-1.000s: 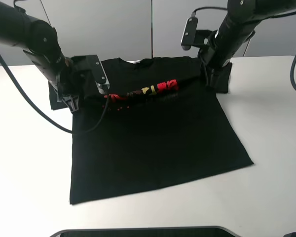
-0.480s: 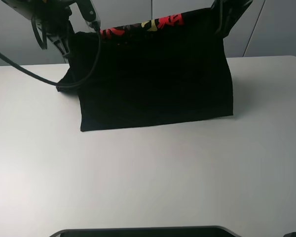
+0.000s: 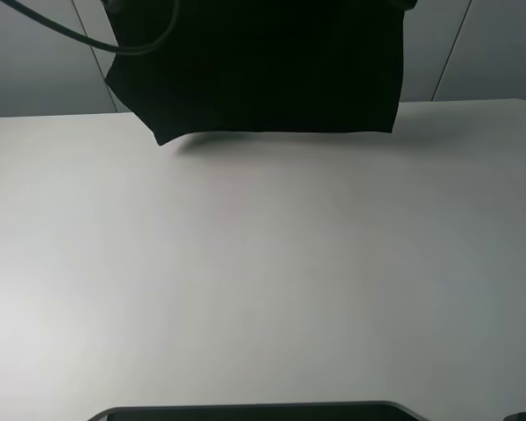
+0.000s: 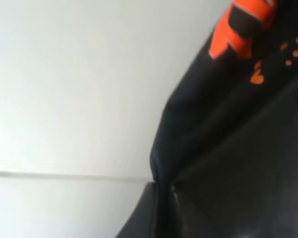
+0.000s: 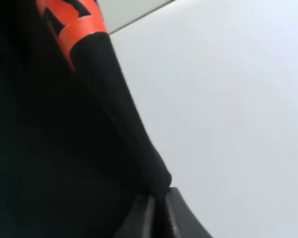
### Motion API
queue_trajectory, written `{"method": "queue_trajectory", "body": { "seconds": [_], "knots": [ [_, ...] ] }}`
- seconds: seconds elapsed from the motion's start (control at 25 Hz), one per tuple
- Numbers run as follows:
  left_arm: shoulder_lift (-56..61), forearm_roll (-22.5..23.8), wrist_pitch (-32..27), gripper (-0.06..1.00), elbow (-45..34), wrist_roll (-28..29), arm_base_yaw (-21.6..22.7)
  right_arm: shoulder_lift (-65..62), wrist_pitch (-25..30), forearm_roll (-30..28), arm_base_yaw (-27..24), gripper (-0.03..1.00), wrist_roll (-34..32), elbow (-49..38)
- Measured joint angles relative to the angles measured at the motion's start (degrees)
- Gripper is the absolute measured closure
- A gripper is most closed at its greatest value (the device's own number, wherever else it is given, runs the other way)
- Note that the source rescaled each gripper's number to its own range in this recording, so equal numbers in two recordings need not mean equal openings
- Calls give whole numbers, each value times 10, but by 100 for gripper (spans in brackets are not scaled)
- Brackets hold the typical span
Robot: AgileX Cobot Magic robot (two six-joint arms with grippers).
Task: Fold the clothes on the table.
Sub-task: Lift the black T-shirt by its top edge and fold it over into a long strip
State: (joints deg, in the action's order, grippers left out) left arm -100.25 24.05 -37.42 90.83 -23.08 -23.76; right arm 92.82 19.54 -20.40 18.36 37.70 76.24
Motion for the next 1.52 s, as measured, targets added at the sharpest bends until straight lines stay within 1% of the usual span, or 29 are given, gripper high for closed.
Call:
{"method": "queue_trajectory", "body": {
  "seconds": [0.04, 0.12, 0.2, 0.28, 0.32, 0.4, 0.48, 0.56, 0.64, 0.8, 0.84, 0.92, 1.08, 1.24, 1.32, 1.44, 1.52],
  "knots": [
    [0, -16, -29, 94, 0, -1, -4, 0, 29, 4, 0, 97, -15, 0],
    [0, -46, -95, 94, 0, -23, -13, 0, 98, 43, 0, 97, -28, 0],
    [0, -84, -170, 94, 0, -60, -20, 0, 185, 103, 0, 97, -21, 0],
    [0, -123, -254, 94, 0, -92, -25, 0, 263, 182, 0, 97, -3, -12],
    [0, -140, -285, 94, -2, -102, -26, 0, 306, 222, 0, 97, 9, -19],
    [0, -160, -309, 94, -16, -109, -27, 0, 370, 282, 0, 97, 25, -45],
    [0, -172, -317, 94, -43, -111, -27, -1, 416, 319, 0, 97, 33, -70],
    [0, -184, -318, 94, -80, -115, -27, -1, 440, 339, 0, 97, 34, -98],
    [0, -196, -320, 94, -128, -122, -27, -1, 447, 349, 0, 97, 35, -123],
    [-6, -207, -322, 94, -204, -138, -27, -1, 447, 364, 0, 97, 41, -161],
    [-7, -206, -322, 94, -216, -141, -27, -1, 440, 366, 0, 97, 44, -163],
    [-9, -201, -313, 94, -223, -144, -27, -1, 408, 366, 0, 97, 47, -166],
    [-9, -178, -227, 94, -223, -144, -27, -1, 301, 370, 0, 97, 61, -166],
    [-9, -123, -119, 94, -223, -144, -27, -1, 180, 362, 0, 97, 75, -166],
    [-9, -90, -64, 94, -223, -126, -27, 6, 121, 355, 0, 97, 77, -166],
    [-9, -49, 8, 94, -223, -92, -26, 33, 67, 349, 0, 97, 78, -166],
    [-9, -36, 46, 94, -223, -82, -21, 63, 40, 345, 0, 97, 79, -166]
  ]
}}
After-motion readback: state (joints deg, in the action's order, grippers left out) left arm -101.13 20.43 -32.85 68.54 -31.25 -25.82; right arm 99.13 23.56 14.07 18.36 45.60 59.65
